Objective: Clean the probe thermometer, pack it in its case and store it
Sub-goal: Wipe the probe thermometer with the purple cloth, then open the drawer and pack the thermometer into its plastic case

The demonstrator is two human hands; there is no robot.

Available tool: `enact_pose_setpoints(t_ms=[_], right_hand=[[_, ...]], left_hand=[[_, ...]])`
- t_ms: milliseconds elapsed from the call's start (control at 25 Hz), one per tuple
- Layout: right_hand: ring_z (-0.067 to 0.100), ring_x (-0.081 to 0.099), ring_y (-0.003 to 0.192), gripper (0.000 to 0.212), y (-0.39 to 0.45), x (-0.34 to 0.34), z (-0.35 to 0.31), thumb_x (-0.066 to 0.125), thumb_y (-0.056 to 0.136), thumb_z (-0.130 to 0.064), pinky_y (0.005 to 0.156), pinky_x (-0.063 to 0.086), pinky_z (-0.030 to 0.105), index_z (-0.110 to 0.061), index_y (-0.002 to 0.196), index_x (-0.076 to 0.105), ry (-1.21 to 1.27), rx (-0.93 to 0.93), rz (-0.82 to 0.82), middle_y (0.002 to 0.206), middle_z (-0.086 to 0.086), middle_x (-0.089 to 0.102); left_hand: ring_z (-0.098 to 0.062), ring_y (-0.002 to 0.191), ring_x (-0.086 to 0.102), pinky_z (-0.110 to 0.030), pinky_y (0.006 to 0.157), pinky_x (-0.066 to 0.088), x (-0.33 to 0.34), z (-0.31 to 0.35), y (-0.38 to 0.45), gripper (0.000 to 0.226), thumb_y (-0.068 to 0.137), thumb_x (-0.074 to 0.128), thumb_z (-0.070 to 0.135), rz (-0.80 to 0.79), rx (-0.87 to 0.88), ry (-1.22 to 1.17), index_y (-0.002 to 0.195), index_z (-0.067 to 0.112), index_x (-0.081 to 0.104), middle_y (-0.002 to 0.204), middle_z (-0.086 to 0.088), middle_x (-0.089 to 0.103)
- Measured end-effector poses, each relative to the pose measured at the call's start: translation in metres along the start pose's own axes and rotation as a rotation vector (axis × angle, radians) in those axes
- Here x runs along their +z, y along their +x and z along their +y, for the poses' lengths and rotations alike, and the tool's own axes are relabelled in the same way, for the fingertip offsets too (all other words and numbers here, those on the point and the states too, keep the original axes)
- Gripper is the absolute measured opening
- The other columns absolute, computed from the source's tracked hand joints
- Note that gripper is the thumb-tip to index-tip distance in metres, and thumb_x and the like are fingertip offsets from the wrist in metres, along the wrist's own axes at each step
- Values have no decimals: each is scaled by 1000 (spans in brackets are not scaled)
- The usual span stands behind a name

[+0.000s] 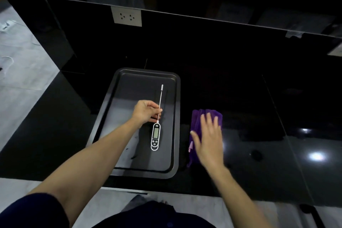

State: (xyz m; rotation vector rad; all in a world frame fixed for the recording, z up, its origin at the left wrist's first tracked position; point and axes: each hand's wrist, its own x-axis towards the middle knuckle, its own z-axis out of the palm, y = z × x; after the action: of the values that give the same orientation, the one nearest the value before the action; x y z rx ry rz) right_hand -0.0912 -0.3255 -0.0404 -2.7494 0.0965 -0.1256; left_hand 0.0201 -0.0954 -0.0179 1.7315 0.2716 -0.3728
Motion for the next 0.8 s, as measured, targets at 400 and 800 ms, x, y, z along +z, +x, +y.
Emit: enact_pose_setpoints(t_ms=[400,800], right_hand=[[21,-1,153,65,-26,29,8,23,103,-52,125,3,44,-19,157,10,-244,-83,-114,166,2,10],[23,-4,154,65,-28,20,4,25,103,-51,125,-1,45,-17,157,13,-202,-107,-109,166,1,9]], left_hand=[[-25,57,72,-31,65,61,4,-6,25,15,79,78,16,224,25,517,77,6,67,73,-12,74],[-27,75,72,-39,77,59,-4,-7,5,23,77,78,38,360,94,565,81,16,69,79,-5,74]])
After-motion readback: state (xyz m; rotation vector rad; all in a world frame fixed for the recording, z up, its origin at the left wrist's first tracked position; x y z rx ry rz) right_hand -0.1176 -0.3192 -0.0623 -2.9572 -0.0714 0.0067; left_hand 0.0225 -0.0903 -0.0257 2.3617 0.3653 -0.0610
